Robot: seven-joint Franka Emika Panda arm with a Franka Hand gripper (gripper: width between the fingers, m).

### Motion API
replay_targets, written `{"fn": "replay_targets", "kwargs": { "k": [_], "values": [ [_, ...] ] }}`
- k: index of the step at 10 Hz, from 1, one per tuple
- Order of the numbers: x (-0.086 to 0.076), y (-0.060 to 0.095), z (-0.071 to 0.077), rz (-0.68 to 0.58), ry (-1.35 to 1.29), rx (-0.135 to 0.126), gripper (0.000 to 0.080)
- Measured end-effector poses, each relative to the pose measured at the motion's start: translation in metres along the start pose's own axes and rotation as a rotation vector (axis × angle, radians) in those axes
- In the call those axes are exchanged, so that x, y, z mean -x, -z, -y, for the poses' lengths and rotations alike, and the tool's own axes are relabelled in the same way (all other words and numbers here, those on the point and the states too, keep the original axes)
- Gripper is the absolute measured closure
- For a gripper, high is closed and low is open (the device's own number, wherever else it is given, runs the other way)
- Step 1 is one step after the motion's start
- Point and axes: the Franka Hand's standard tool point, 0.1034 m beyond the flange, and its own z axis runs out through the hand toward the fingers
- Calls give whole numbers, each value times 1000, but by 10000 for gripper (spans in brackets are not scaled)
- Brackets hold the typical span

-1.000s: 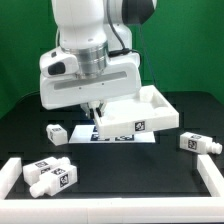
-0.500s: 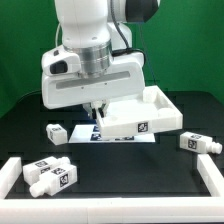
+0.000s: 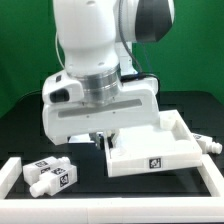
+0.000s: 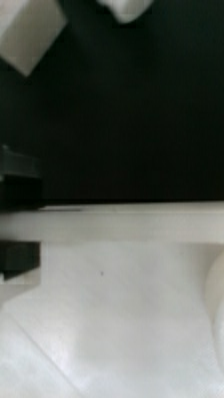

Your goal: Assemble one leg

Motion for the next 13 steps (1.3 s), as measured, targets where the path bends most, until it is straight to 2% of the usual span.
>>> {"fn": "replay_targets", "kwargs": {
  "k": [5, 6, 8, 9, 11, 12, 13],
  "values": [
    [1, -3, 1, 6, -3, 0, 744],
    [-5, -7, 2, 12, -58, 2, 744],
    [-35, -12, 5, -3, -101, 8, 744],
    [-44, -20, 5, -3, -101, 10, 744],
    [-50, -23, 9, -4, -135, 16, 744],
    [-50, -22, 10, -1, -183, 51, 744],
    [-50, -23, 8, 3, -158, 62, 744]
  ]
}}
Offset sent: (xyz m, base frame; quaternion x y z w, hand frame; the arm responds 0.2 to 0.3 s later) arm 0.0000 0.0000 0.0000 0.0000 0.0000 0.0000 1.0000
